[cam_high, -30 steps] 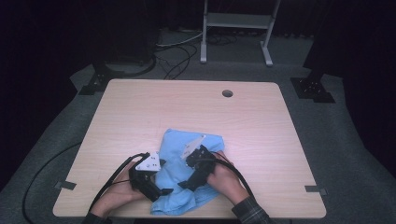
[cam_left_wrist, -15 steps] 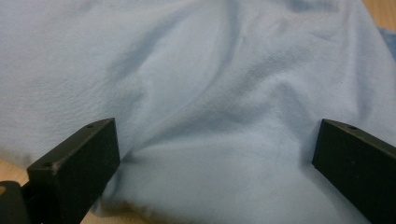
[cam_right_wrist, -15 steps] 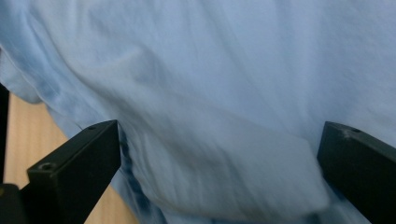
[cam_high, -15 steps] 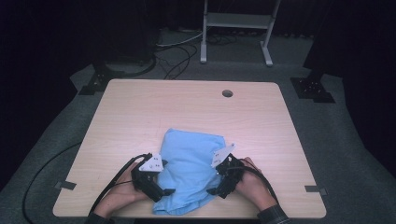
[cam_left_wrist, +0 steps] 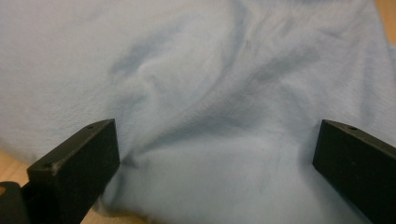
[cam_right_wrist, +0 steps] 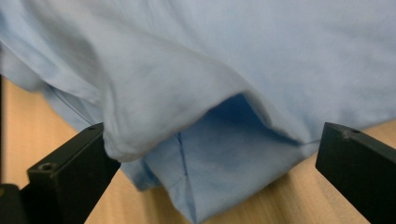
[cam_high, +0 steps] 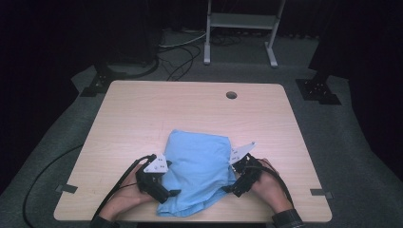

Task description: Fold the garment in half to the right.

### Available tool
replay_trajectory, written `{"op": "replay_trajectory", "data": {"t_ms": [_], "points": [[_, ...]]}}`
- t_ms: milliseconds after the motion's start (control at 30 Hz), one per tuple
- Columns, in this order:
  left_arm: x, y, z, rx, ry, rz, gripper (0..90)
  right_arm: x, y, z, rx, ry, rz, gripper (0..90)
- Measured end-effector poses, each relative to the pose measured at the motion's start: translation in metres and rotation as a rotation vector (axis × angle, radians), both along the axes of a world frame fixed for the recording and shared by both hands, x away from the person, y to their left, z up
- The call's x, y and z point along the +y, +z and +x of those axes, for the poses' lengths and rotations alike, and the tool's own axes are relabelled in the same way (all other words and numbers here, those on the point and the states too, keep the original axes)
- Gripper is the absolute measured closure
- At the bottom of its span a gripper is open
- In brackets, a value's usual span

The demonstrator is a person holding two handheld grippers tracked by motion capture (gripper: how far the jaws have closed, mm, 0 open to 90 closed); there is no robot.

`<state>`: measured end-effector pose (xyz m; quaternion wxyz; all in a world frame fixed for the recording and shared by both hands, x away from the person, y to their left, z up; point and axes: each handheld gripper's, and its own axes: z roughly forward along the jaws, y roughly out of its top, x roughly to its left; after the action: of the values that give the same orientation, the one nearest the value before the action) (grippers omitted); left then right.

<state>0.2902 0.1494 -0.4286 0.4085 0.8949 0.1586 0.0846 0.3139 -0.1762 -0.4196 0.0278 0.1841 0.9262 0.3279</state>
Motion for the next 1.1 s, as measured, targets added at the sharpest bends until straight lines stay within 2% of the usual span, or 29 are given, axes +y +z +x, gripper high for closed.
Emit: {"op": "replay_trajectory", "data": {"t_ms": [100,167,233,367,600,700,933,1100], "points": [[0.006,0.009,0.000,-0.022,0.010,-0.037,0.0,-0.008,0.011,-0.001,0.003,-0.008,0.098,0.0],[0.009,0.017,0.000,-0.033,0.017,-0.073,0.0,-0.011,0.017,0.000,-0.006,-0.022,0.120,0.0],[0.013,0.027,0.000,-0.038,0.018,-0.104,0.0,-0.016,0.022,-0.001,-0.036,-0.045,0.136,0.0],[0.021,0.045,-0.002,-0.072,0.025,-0.126,0.0,-0.025,0.031,-0.004,-0.063,-0.066,0.187,0.0],[0.043,0.064,-0.007,-0.120,0.065,-0.134,0.0,-0.046,0.045,-0.018,-0.097,-0.080,0.202,0.0],[0.054,0.069,-0.010,-0.136,0.087,-0.135,0.0,-0.058,0.048,-0.023,-0.095,-0.101,0.209,0.0],[0.078,0.073,-0.014,-0.154,0.139,-0.145,0.0,-0.081,0.050,-0.029,-0.104,-0.141,0.209,0.0],[0.096,0.070,-0.019,-0.163,0.184,-0.150,0.0,-0.099,0.045,-0.033,-0.114,-0.186,0.217,0.0]]}}
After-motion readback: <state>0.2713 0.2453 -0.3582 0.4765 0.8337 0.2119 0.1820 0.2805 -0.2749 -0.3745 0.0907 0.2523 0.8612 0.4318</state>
